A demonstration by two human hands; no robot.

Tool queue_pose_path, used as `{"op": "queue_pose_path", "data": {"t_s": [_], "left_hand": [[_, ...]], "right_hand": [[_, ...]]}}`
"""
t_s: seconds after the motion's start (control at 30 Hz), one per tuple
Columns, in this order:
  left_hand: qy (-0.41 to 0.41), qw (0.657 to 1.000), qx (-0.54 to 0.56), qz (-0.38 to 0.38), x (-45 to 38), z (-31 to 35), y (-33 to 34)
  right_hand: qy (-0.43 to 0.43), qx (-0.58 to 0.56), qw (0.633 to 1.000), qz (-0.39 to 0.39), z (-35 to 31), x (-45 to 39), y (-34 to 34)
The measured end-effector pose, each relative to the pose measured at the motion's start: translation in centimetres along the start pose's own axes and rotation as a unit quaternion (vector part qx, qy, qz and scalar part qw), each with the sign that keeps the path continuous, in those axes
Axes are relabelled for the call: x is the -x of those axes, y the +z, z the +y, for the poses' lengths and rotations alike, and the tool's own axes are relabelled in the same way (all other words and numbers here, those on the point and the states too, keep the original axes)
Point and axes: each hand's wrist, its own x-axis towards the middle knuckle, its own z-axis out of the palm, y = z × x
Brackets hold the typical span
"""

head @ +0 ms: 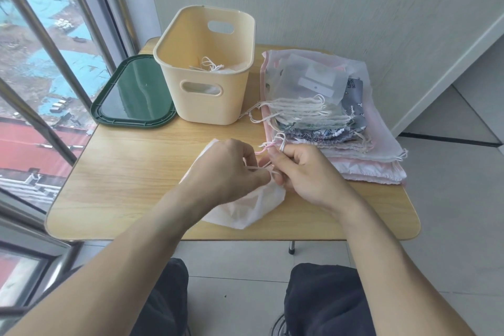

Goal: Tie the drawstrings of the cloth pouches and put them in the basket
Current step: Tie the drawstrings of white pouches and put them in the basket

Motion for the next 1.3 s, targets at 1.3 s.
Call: {"op": "queue_pose_path", "data": {"t_s": [1.3], "left_hand": [[-0.043,0.914,0.379,-0.135,-0.7,-0.9,-0.7]], "right_hand": [[-0.069,-0.022,0.997,0.032,0.2,0.9,-1.2]]}}
